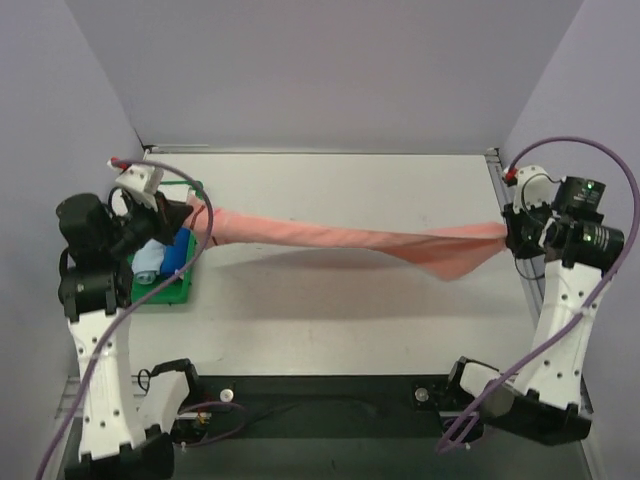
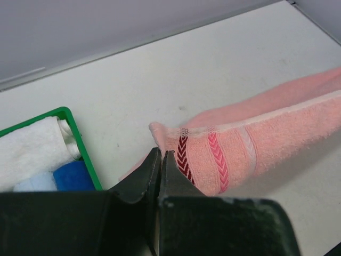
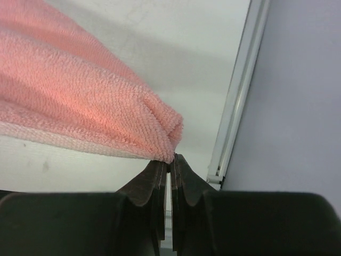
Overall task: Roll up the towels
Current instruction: Flatten the towel
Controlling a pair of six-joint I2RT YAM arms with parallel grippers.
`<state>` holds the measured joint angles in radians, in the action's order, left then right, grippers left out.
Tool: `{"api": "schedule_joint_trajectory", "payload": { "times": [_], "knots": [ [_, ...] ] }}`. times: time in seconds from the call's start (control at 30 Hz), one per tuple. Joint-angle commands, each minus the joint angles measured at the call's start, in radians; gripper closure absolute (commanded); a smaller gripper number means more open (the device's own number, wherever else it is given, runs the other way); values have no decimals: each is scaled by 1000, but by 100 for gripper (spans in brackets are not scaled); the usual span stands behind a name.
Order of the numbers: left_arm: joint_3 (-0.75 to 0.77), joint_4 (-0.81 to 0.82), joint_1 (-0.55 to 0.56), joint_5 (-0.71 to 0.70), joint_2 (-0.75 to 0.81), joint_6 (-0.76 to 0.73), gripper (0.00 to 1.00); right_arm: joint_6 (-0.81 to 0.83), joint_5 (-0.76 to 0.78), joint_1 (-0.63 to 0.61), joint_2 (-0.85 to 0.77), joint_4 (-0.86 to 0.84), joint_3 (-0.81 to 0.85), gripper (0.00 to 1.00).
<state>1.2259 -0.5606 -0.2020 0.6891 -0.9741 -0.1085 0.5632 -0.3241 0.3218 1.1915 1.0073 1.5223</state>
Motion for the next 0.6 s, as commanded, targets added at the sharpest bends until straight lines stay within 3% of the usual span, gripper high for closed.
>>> {"api": "schedule_joint_trajectory", "payload": {
  "times": [0.0,0.17,0.37,0.47,0.57],
  "knots": [
    [-61,36,-14,-19,155,58,100,99,-23,54,-102,54,-50,100],
    [-74,80,-13,-104,213,167,100,113,-20,62,-64,37,-21,100],
    [-80,191,-4,-157,37,248,100,50,-43,40,219,34,133,100],
    [-108,279,45,-137,-75,276,100,40,-50,-7,362,31,174,100],
    [-166,426,159,-216,-168,277,100,0,-30,-67,518,5,217,100]
  ]
}}
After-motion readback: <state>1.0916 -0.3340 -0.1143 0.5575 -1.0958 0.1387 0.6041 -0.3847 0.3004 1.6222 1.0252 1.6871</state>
